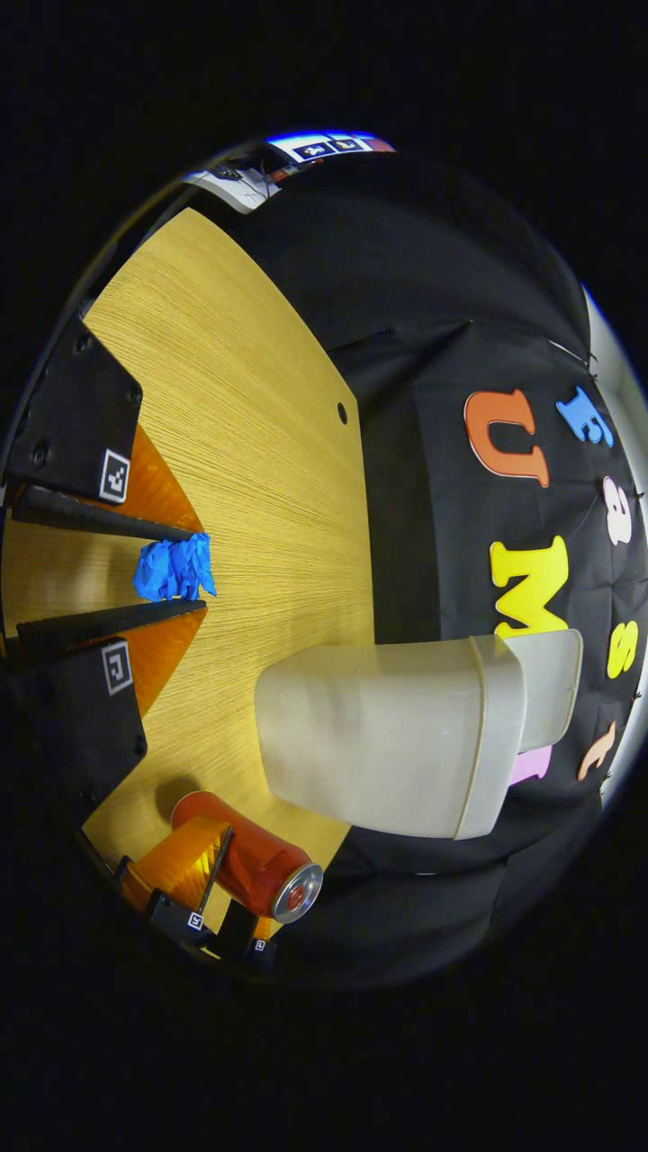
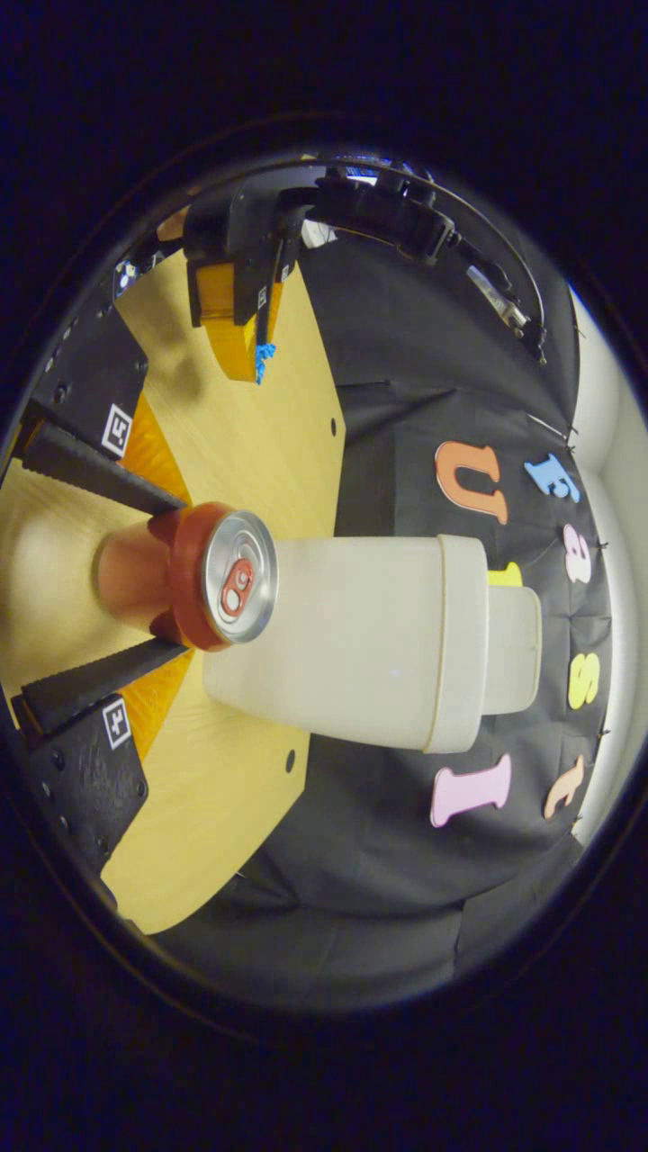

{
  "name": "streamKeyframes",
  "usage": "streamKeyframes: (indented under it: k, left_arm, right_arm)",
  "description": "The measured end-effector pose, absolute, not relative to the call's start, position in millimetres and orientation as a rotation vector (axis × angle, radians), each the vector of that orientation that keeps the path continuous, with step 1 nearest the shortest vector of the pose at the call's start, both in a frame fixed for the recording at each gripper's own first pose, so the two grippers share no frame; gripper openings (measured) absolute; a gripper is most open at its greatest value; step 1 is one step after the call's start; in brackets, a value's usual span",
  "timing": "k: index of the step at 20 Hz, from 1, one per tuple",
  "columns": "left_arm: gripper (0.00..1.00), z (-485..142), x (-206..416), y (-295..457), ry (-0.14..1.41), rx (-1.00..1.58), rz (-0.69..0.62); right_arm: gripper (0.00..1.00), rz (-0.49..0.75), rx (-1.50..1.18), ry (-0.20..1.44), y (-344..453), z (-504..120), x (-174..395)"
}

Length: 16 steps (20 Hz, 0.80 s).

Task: Press the lid of the desktop garbage bin to open it, pick up the crumpled paper on the desktop and throw it into the bin, then pick up the pop can on the desktop and drop it into the bin, and finally close the garbage bin lid.

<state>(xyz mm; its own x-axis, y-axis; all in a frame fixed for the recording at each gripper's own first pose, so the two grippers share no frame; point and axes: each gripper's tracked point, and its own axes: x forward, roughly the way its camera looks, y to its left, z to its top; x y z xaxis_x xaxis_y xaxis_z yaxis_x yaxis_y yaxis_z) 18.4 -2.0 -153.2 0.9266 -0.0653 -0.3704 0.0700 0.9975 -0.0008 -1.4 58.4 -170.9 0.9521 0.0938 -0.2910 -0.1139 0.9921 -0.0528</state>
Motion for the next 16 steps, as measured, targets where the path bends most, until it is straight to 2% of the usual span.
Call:
streamKeyframes:
  k: [5, 9, 16]
  left_arm:
    - [0.41, -97.3, 20.5, 5.7, 0.246, -0.061, -0.050]
    - [0.41, -68.1, 18.9, 3.8, 0.215, -0.096, -0.070]
    - [0.41, 1.2, 29.9, -10.6, 0.133, -0.114, -0.109]
  right_arm:
    - [0.81, 0.079, -0.034, 0.178, 41.8, -104.1, -4.7]
    - [0.81, 0.031, -0.010, 0.104, 20.9, -52.7, -2.6]
    - [0.81, -0.012, -0.050, 0.068, -1.6, -2.0, -3.4]
